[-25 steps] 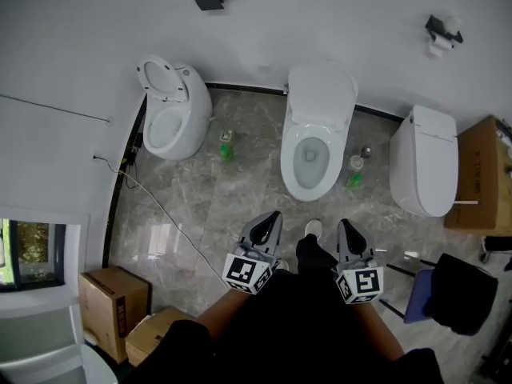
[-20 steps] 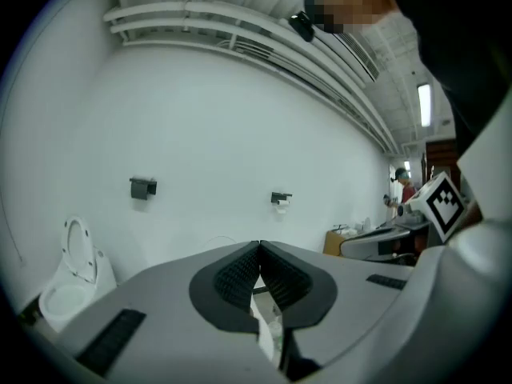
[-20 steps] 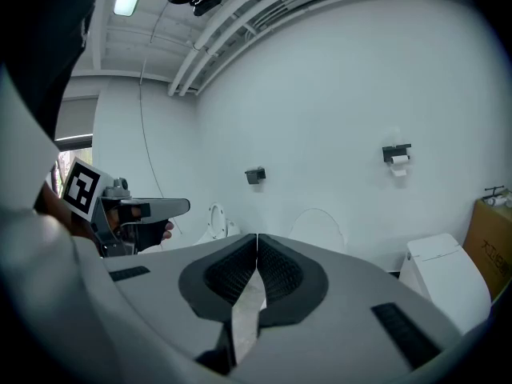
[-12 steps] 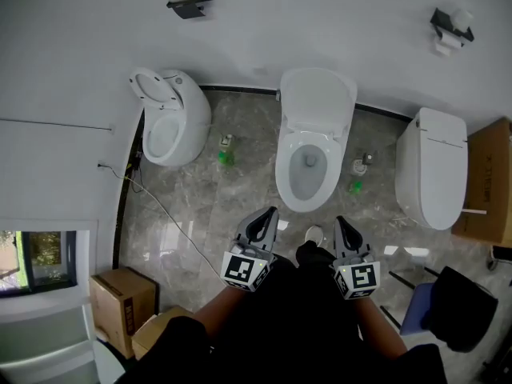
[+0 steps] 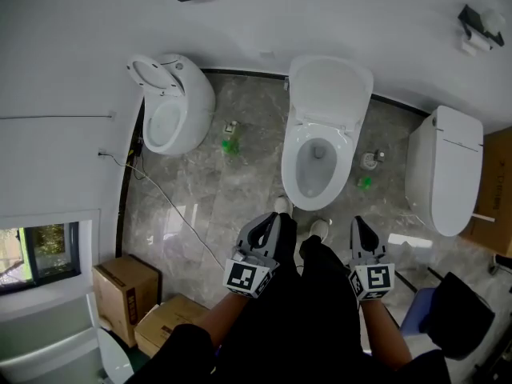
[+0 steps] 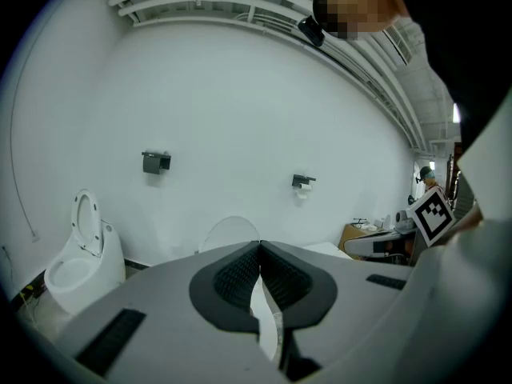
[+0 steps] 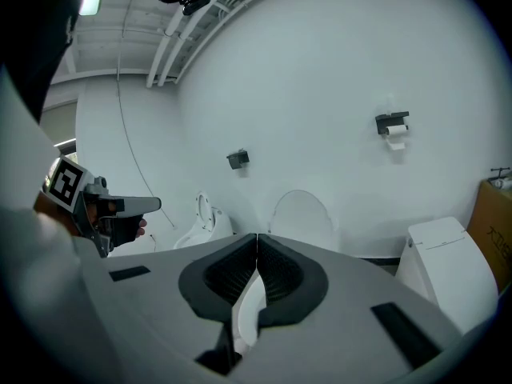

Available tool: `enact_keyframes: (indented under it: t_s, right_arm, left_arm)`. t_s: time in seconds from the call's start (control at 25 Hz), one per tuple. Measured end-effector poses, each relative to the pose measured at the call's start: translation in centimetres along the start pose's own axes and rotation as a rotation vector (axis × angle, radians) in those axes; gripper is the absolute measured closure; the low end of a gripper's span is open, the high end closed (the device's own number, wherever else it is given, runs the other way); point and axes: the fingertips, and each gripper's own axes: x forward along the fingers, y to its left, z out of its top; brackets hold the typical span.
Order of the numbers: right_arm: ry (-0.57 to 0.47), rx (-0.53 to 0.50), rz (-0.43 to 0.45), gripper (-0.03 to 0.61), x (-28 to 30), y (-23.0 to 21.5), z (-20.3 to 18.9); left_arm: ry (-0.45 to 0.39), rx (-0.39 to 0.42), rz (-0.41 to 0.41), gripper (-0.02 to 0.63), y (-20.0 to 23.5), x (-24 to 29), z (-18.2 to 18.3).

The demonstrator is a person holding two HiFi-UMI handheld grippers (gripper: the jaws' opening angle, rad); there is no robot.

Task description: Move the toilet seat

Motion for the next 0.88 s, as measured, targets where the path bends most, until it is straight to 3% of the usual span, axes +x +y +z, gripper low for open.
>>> enact_keyframes:
  t_s: [0.16,0.36,0.52,0.76,0.88]
  right_arm:
    - [0.042,-0.010,0.002,0.548,2.3,-0.4,-3.2]
    - [0.046,0.004,-0.035,0.546,7.3,-2.2,-5.9]
    - [0.063,-0.005,-0.014,0.546,11.0,-2.7,-9.3]
    - [0.103,-0.014,0.021,0.546,15.3,-3.4,-13.6]
    - [0.107,-0.047,0.007,0.546,17.0,-4.3,-15.5]
  left_arm:
    - [0.051,0.004,0.001,0.600,1.2,1.3,-3.9]
    - [0.064,-0.065,0.033,0.600,4.2,5.4,-8.8]
    - [0.077,-0.100,0.051,0.600,5.9,8.0,-13.0]
    - [0.181,-0.153,0.062,0.600,8.3,11.1,-21.2]
    - [0.206,-0.128,0.044,0.600,9.1,12.3,-24.2]
